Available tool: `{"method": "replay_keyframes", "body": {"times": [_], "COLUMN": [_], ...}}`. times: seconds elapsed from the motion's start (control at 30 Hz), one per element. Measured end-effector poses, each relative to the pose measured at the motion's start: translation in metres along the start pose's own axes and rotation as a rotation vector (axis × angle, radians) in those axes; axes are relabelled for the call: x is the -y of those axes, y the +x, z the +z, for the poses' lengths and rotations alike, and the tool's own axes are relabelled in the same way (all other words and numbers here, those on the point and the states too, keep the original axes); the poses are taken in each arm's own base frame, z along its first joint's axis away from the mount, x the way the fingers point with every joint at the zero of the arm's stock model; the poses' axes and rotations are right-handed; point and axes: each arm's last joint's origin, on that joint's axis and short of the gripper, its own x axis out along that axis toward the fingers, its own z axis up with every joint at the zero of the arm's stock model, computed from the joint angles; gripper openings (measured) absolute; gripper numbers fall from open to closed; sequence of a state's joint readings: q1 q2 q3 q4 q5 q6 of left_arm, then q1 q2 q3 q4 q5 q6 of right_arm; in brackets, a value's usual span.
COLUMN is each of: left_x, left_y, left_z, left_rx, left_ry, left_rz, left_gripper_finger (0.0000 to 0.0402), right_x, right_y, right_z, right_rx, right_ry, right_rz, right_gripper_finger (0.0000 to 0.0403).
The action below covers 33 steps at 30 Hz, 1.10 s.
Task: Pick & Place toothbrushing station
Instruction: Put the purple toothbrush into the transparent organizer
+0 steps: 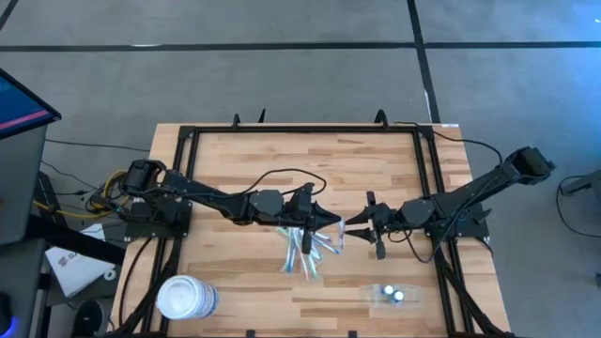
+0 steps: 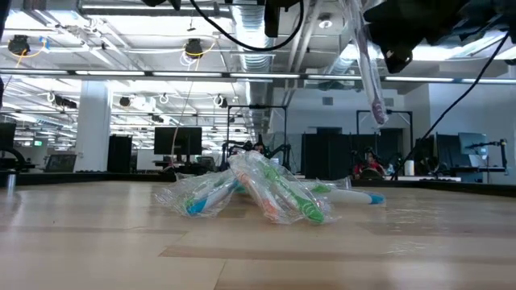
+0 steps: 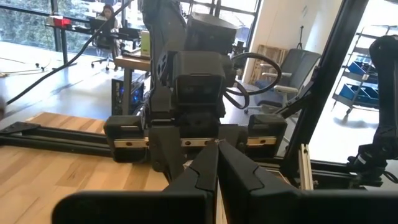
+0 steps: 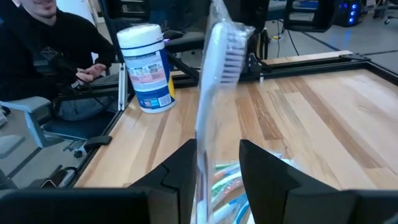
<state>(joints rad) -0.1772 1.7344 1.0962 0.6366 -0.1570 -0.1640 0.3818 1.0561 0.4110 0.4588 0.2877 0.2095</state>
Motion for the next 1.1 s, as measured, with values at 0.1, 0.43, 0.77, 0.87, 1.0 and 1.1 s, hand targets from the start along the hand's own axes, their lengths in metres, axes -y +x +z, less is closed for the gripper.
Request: {"method": "replay_keyframes", "body": {"times": [0.1,0.43,0.77,0.87,1.0,1.1], "left_x": [0.000,-0.001,-0.001,-0.001,-0.001,-0.001], "left_y": [0.001,0.012,0.019,0.019,0.019,0.019], "left_z": [-0.003,-0.012,-0.016,-0.016,-0.016,-0.016], "left_rx": [-0.010,-0.002,-0.005,-0.005,-0.006,-0.006], "left_ry": [0.004,0.003,0.007,0.007,0.008,0.010], "left_rz": [0.002,0.015,0.017,0.017,0.017,0.017], "left_gripper_finger": [0.0000,0.0000,0.0000,0.0000,0.0000,0.0000], "right_x": [0.001,-0.001,-0.001,-0.001,-0.001,0.000], "right_y": [0.001,0.002,0.002,0.002,0.002,0.002], "right_z": [0.000,0.002,0.002,0.002,0.001,0.001], "right_rx": [0.001,0.030,0.027,0.025,0.020,0.017], "right_ry": [0.001,0.011,0.003,0.002,-0.005,-0.019], "right_rz": [-0.002,0.030,0.029,0.028,0.027,0.026], "right_gripper_finger": [0.0111,0.0111,0.0096,0.0069,0.0015,0.0012]}}
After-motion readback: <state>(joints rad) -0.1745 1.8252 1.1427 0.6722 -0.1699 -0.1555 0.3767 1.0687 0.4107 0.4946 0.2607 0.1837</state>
